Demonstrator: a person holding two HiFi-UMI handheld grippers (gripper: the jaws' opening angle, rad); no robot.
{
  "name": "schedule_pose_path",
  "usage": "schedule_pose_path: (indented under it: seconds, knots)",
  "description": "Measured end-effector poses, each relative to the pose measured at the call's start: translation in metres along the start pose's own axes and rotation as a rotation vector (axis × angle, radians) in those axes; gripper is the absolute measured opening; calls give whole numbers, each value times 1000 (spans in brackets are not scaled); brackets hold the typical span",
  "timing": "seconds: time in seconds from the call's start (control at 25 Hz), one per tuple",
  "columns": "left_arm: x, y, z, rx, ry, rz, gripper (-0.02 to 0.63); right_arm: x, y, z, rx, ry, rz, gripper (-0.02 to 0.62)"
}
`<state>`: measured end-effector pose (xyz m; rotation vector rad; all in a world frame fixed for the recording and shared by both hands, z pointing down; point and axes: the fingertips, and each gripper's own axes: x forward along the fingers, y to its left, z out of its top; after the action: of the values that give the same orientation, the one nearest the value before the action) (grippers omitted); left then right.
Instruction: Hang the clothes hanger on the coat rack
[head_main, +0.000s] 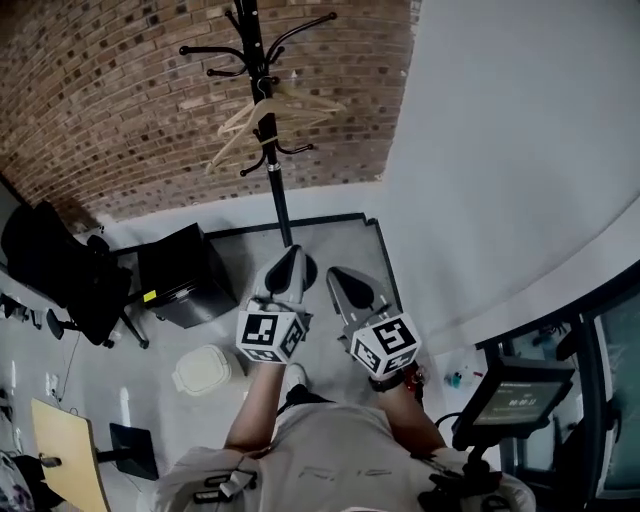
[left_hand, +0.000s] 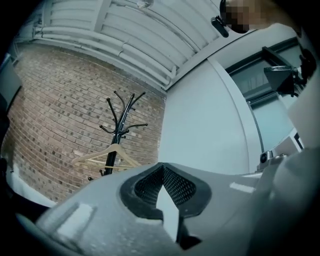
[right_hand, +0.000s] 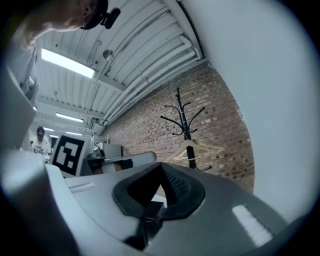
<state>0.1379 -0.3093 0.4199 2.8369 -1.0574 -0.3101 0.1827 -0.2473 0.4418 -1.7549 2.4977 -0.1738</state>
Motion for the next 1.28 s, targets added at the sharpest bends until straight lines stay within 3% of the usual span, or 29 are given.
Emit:
schedule_pose_path:
  seconds: [0.16, 0.32, 0.44, 0.8, 1.04, 1.28]
  knots:
    - [-38, -41, -23, 17, 28, 50, 2, -51, -10, -19, 76, 25, 9, 3]
    - [-83, -60, -42, 32, 100, 116, 2, -82, -14, -49, 65, 127, 31, 3]
    - [-109, -68, -41, 80, 118, 109, 2, -98, 5, -61, 0, 184, 62, 3]
    - [-117, -77, -5, 175, 124, 15, 3, -95, 29, -20, -53, 72, -62, 5]
    - [-156, -59, -6, 120, 121, 45, 3, -93, 67, -12, -76, 18, -119, 5]
    - [-171, -30, 16, 82, 62, 83, 3, -74, 103, -8, -119, 10, -81, 5]
